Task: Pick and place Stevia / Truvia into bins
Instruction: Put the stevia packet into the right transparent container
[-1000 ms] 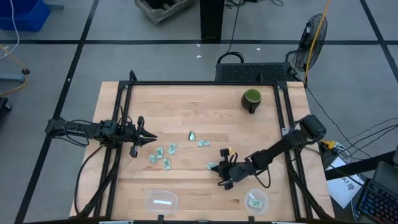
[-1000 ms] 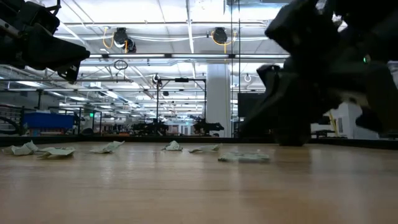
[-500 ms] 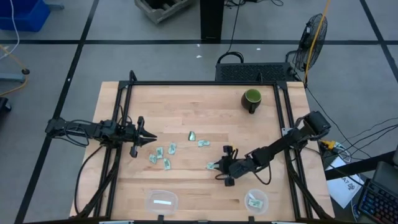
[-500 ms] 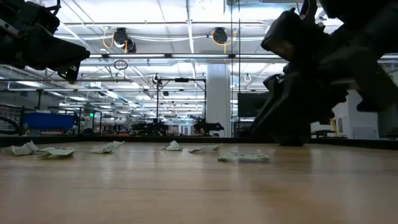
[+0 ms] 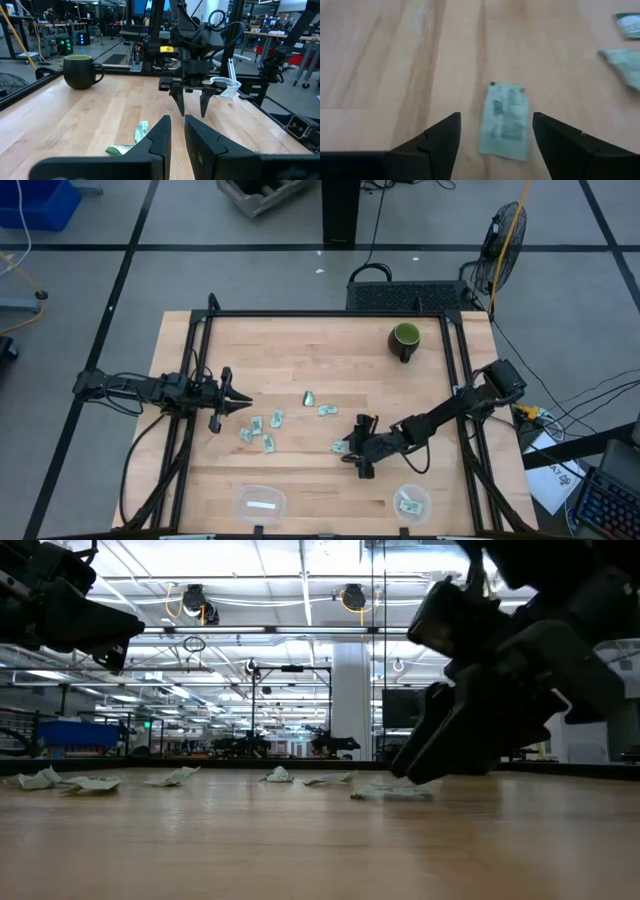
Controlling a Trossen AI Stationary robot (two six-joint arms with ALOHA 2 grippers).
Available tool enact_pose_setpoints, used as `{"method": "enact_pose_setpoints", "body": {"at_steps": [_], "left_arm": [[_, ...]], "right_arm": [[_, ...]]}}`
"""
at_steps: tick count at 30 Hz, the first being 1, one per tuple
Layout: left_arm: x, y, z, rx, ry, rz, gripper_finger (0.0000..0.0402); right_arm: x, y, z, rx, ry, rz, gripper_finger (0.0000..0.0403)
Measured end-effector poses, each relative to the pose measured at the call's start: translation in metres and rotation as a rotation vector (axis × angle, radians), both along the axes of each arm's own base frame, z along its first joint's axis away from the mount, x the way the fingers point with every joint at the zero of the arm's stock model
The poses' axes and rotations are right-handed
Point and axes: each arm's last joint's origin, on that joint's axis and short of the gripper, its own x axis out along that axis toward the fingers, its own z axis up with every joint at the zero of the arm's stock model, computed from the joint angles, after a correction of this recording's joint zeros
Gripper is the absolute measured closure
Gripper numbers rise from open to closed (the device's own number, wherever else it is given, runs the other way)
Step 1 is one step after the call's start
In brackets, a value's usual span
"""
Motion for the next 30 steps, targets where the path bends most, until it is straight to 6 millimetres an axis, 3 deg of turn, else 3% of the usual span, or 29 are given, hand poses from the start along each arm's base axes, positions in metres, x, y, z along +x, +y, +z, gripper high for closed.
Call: {"method": "enact_pose_setpoints", "body": {"at_steps": [10,25,30], "left_arm": [[0.0,0.0,0.0,0.0,0.0,0.0,0.0344],[0.0,0.0,0.0,0.0,0.0,0.0,0.0344],[0.0,0.0,0.0,0.0,0.0,0.0,0.0344]], "right_arm": [[0.002,-0.003,-0.01,0.004,0.033,-0.001,0.0193],[0.002,-0.003,-0.007,-0.013,0.022,0.01,0.0323],[0.0,0.001,0.005,-0.015,-0.018,0.041,0.0353]]}}
